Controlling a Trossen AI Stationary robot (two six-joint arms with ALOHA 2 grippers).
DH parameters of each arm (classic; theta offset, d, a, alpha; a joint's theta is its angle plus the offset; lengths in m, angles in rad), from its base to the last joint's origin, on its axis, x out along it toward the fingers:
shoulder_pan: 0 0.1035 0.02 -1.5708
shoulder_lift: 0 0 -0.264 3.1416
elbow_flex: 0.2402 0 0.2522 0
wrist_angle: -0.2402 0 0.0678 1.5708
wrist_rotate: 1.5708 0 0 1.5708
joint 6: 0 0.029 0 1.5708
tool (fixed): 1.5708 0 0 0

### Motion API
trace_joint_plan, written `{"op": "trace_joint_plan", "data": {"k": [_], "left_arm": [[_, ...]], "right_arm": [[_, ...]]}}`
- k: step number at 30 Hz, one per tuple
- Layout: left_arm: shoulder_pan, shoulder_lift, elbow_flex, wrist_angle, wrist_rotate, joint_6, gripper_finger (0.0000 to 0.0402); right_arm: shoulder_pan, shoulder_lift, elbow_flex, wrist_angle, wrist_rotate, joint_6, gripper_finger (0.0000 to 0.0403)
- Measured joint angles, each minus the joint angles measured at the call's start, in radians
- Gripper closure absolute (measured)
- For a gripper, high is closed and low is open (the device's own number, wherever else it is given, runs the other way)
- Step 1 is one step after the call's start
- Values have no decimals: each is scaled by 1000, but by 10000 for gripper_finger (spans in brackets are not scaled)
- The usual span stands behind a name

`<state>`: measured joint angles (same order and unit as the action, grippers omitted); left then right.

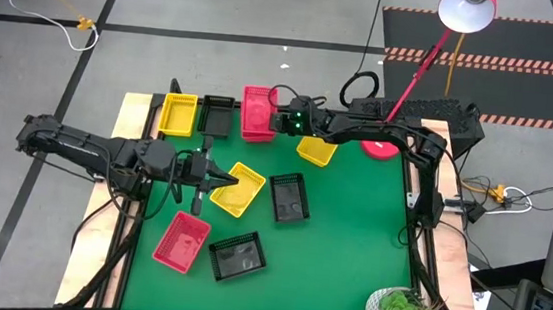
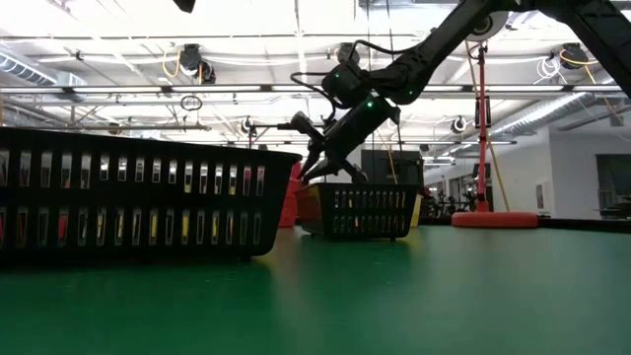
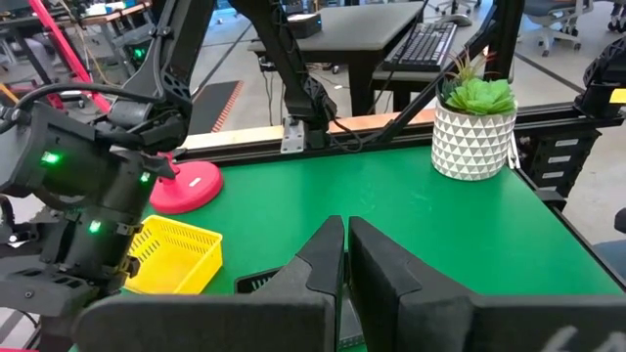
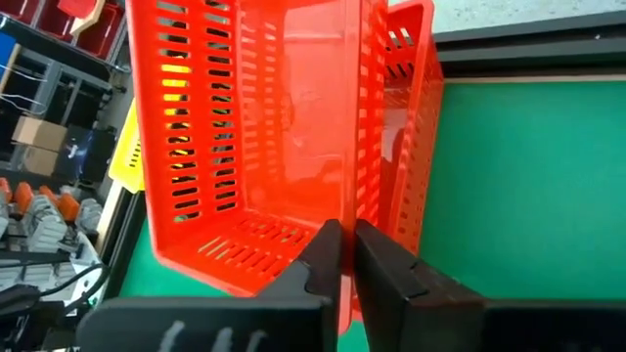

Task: Stack baskets by color
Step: Stack the bottom right red bin on top of the top red bin

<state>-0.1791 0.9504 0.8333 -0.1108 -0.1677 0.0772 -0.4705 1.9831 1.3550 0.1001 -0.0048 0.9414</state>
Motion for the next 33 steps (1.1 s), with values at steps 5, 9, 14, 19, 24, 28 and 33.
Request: {"op": "trace_joint_plan", "data": {"k": [5,9,14,19,24,28,33], "left_arm": [[0,0,0,0,0,0,378],[0,0,0,0,0,0,378],[0,0,0,-1,0,0,378],[0,0,0,-2,0,-1,378],[0,0,0,-12,0,0,378],[0,0,0,-23,0,3,378],[0,0,0,-22,0,4,378]], "right_arm": [[0,0,0,0,-7,-12,363],[-1,0,0,1,-24,-16,351],[-5,0,0,2,-24,-41,344],[-19,0,0,1,-75,-93,344],[-21,0,0,-8,-152,-183,344],[-19,-16,1,-23,-194,-289,349],[-19,-49,1,-106,-226,-437,380]]}}
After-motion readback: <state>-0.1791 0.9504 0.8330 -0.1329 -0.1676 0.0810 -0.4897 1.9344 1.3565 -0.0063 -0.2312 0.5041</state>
